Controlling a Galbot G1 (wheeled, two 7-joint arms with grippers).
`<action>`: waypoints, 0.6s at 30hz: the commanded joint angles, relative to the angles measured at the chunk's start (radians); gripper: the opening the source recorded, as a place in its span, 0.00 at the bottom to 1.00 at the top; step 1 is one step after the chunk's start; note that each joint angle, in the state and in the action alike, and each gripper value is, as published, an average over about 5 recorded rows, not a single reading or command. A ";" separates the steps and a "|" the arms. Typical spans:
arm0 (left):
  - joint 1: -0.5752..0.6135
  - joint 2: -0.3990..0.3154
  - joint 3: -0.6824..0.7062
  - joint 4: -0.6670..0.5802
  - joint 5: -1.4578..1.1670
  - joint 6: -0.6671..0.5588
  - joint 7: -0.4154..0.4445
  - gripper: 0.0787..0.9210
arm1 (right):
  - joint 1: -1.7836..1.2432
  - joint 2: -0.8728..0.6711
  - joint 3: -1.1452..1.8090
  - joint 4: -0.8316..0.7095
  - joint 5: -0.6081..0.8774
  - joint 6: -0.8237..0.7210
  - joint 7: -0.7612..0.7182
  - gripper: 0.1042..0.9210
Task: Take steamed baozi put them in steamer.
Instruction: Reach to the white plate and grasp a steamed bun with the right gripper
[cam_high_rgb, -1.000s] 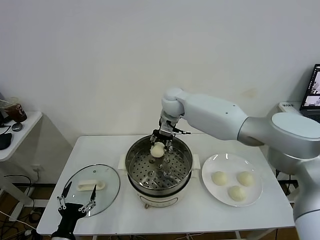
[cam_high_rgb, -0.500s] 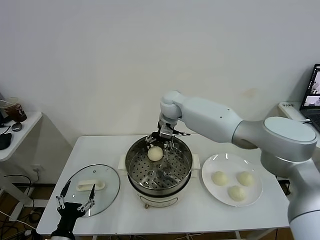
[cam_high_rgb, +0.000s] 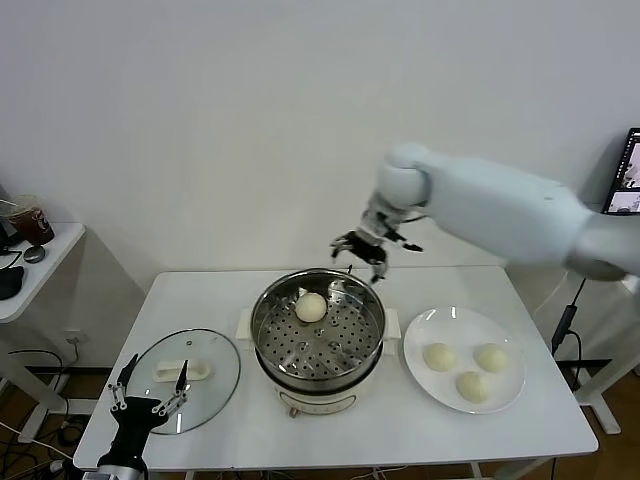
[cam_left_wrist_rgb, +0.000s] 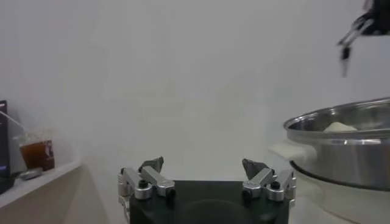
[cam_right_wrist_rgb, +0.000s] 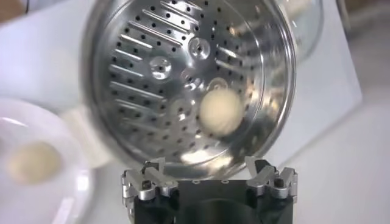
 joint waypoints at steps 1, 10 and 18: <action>-0.005 0.005 0.001 0.002 -0.002 0.001 0.000 0.88 | 0.022 -0.316 -0.041 0.189 0.099 -0.369 0.016 0.88; -0.009 -0.004 0.002 0.003 0.005 0.002 0.003 0.88 | -0.296 -0.408 0.128 0.123 -0.022 -0.371 0.005 0.88; -0.005 -0.009 -0.010 0.005 0.009 0.002 0.004 0.88 | -0.480 -0.354 0.254 0.050 -0.146 -0.278 -0.004 0.88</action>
